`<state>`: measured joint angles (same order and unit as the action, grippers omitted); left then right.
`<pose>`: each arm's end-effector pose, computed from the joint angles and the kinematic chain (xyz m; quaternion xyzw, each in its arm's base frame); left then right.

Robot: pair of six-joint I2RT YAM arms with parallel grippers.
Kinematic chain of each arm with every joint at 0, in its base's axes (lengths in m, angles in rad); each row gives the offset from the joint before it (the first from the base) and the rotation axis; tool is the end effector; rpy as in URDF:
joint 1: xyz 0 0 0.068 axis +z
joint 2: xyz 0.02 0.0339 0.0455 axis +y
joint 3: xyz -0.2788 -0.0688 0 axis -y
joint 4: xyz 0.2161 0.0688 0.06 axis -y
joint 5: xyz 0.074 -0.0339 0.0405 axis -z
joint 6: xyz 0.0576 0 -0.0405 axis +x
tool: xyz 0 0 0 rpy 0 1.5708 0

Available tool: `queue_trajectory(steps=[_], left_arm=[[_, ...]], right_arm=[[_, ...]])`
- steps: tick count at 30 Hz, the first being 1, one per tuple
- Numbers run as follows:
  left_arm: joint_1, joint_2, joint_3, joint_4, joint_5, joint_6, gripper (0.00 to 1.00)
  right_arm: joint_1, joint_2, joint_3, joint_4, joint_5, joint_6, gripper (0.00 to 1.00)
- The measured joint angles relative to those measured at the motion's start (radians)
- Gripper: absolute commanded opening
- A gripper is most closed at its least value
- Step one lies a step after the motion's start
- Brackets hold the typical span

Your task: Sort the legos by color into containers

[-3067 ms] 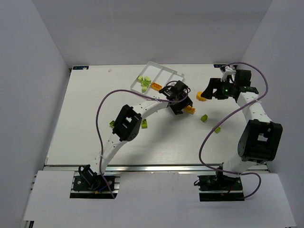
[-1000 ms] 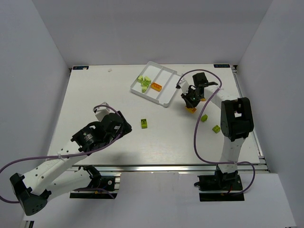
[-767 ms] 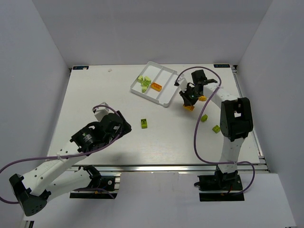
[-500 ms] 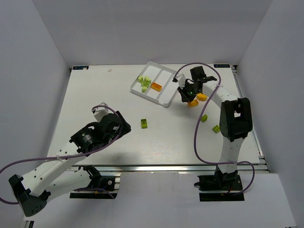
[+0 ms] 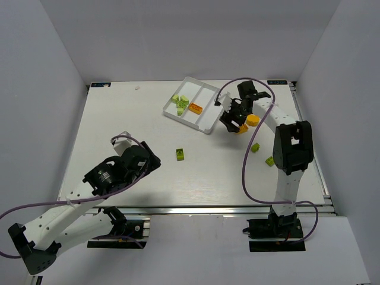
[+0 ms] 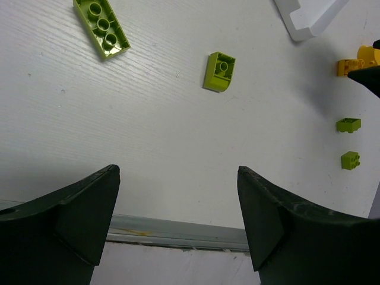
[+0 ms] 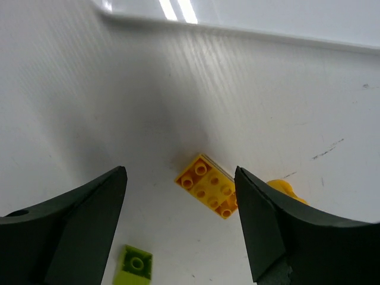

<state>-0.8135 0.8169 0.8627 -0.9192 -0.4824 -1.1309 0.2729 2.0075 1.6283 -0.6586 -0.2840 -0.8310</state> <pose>0.1036 -0.0707 0.2907 -0.2248 0.8882 -0.1476 0.3724 0.4064 0.1305 0.2305 -0.5325 0.7936 0.0594 0.2882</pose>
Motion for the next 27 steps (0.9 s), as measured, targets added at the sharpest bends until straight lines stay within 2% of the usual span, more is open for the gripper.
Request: queue_trajectory(steps=[7, 13, 20, 27], left_arm=[[0.0, -0.018, -0.01, -0.005, 0.0, -0.011, 0.9], [0.0, -0.017, -0.011, -0.012, 0.0, -0.016, 0.9], [0.0, -0.032, -0.012, -0.025, -0.001, -0.032, 0.9], [0.0, -0.073, -0.027, -0.046, -0.003, -0.056, 0.9]], right_arm=[[-0.047, 0.021, 0.009, -0.142, -0.009, -0.444, 0.79], [-0.066, 0.158, 0.179, -0.215, 0.03, -0.719, 0.79], [-0.062, 0.261, 0.32, -0.315, 0.067, -0.879, 0.75], [-0.061, 0.27, 0.334, -0.368, 0.07, -0.927, 0.73]])
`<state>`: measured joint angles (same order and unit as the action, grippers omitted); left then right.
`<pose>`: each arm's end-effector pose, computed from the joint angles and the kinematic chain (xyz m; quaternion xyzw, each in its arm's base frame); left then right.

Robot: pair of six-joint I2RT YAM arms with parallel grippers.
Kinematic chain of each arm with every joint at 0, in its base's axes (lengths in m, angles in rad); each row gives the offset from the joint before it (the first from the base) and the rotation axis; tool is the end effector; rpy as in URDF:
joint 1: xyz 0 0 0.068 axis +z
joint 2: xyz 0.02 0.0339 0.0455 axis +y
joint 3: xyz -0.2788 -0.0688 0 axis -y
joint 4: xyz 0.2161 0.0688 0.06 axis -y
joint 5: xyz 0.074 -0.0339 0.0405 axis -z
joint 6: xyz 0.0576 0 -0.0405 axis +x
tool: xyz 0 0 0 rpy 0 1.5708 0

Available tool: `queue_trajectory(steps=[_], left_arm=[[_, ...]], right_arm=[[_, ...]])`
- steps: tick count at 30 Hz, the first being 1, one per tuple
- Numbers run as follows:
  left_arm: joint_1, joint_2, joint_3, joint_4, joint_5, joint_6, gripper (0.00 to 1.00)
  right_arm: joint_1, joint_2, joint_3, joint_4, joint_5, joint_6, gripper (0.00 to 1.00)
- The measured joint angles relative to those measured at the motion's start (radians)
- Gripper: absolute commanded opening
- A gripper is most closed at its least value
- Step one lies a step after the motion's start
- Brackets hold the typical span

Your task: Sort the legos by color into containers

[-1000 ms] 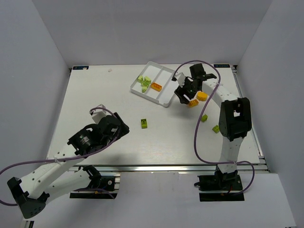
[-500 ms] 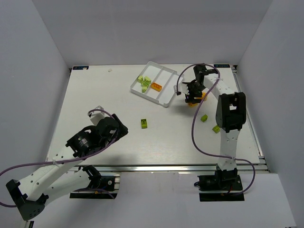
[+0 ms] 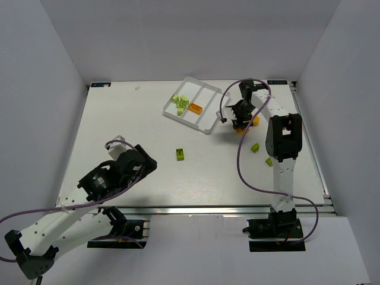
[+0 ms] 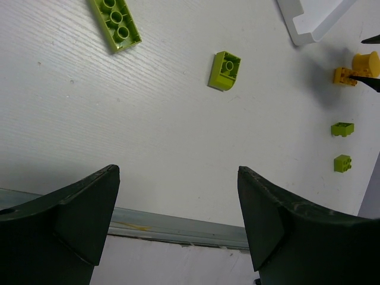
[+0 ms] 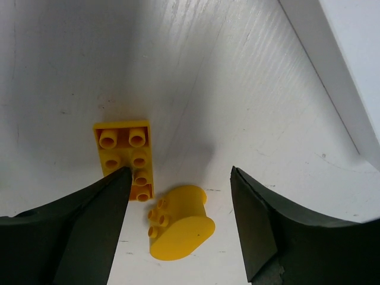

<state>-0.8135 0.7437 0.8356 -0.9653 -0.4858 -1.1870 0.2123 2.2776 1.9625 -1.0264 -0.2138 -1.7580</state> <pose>0.0915 -0.0576 0.2861 -0.2501 0.8811 -0.1570 0.3694 0.4419 0.1078 0.1887 -0.8299 0.5358 -0.0035 0.1554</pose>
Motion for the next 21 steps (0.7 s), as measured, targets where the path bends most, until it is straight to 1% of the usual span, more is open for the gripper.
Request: queue_trajectory(steps=[5, 11, 14, 16, 18, 21], left_arm=[[0.0, 0.003, -0.012, 0.002, -0.002, -0.007, 0.91], [0.0, 0.03, -0.012, 0.006, -0.002, -0.005, 0.91], [0.0, 0.029, -0.013, 0.011, -0.002, -0.005, 0.91], [0.0, 0.019, -0.024, 0.019, -0.002, -0.006, 0.91], [0.0, 0.014, -0.035, 0.023, -0.002, -0.006, 0.91], [0.0, 0.013, -0.043, 0.024, -0.002, -0.006, 0.91]], right_arm=[[-0.002, 0.003, 0.015, -0.03, -0.027, 0.027, 0.72], [-0.002, 0.014, 0.083, -0.092, -0.08, 0.103, 0.75], [-0.002, 0.016, 0.115, -0.127, -0.101, 0.112, 0.76], [-0.003, 0.016, 0.114, -0.153, -0.107, 0.101, 0.77], [-0.004, 0.015, 0.092, -0.171, -0.107, 0.089, 0.82], [-0.005, 0.015, 0.037, -0.179, -0.104, 0.064, 0.84]])
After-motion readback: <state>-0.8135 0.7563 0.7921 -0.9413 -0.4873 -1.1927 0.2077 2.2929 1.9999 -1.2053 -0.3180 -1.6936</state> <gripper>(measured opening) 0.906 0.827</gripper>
